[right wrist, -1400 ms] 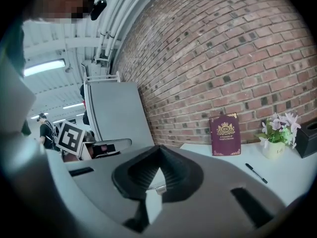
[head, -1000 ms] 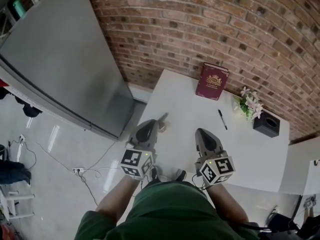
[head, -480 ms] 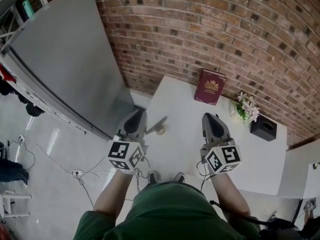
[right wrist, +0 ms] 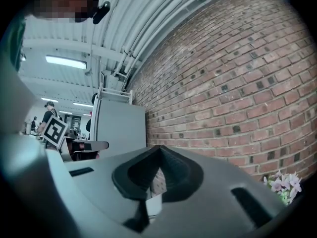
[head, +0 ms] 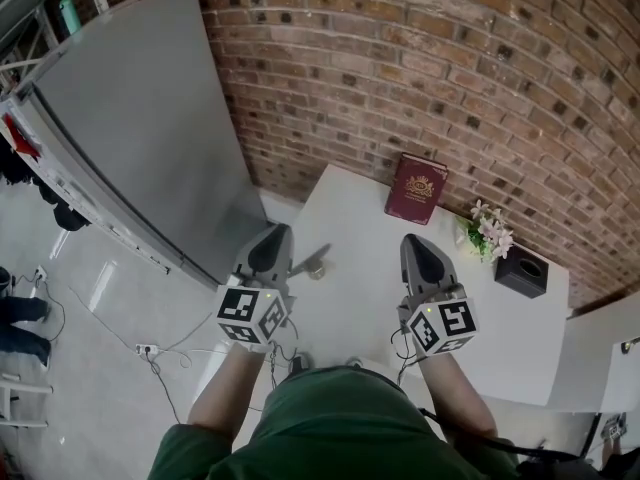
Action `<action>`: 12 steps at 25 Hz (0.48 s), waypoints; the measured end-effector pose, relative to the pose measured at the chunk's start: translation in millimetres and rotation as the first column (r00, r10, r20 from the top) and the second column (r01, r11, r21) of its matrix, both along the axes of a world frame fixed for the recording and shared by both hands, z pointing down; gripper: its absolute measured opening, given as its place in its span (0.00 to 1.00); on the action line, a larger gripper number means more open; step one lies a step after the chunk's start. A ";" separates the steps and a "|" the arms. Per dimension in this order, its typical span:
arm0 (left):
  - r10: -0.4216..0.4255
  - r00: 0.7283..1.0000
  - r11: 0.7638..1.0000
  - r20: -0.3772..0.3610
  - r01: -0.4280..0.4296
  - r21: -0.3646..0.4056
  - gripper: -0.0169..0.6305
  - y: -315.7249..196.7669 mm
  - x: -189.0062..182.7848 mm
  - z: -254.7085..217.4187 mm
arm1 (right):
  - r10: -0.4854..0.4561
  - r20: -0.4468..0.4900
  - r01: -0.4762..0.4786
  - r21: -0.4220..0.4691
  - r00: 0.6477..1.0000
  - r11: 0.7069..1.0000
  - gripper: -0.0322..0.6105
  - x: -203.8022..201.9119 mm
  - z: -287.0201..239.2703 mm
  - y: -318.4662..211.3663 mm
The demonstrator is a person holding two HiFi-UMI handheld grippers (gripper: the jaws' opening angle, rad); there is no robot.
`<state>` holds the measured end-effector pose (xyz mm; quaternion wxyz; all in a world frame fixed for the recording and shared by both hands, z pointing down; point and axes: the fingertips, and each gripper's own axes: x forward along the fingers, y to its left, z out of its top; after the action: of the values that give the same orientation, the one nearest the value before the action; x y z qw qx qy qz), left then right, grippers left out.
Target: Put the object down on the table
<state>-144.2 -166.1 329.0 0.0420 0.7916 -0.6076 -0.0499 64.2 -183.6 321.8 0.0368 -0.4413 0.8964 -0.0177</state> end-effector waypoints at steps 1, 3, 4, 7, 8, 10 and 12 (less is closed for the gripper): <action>-0.001 1.000 1.000 0.002 0.001 0.000 0.06 -0.9 1.0 0.2 | -0.001 0.001 0.001 0.001 1.000 1.000 0.05 1.2 -0.2 -0.8; -0.003 1.000 1.000 0.004 0.003 0.000 0.06 -2.8 2.9 0.7 | -0.004 0.002 0.004 0.001 1.000 1.000 0.05 3.3 0.1 -2.4; -0.004 1.000 1.000 0.004 0.004 -0.001 0.06 -3.9 3.6 1.1 | -0.005 0.002 0.005 0.002 1.000 1.000 0.05 4.0 0.5 -3.5; -0.009 1.000 1.000 0.007 0.009 -0.004 0.06 -6.7 5.3 2.3 | -0.013 0.005 0.013 0.004 1.000 1.000 0.05 5.6 1.4 -6.9; -0.011 1.000 1.000 0.009 0.011 -0.005 0.06 -7.3 5.4 2.7 | -0.016 0.007 0.016 0.006 1.000 1.000 0.05 5.8 1.4 -7.9; -0.015 1.000 1.000 0.011 0.015 -0.007 0.06 -8.3 4.7 3.5 | -0.020 0.011 0.020 0.009 1.000 1.000 0.05 5.4 0.7 -9.5; -0.019 1.000 1.000 0.012 0.019 -0.011 0.06 -9.1 2.7 4.8 | -0.024 0.010 0.024 0.009 1.000 1.000 0.05 3.4 -0.9 -10.4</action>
<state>-141.5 -175.2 333.8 0.0424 0.7859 -0.6155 -0.0423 67.6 -194.1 320.9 0.0431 -0.4304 0.9015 -0.0162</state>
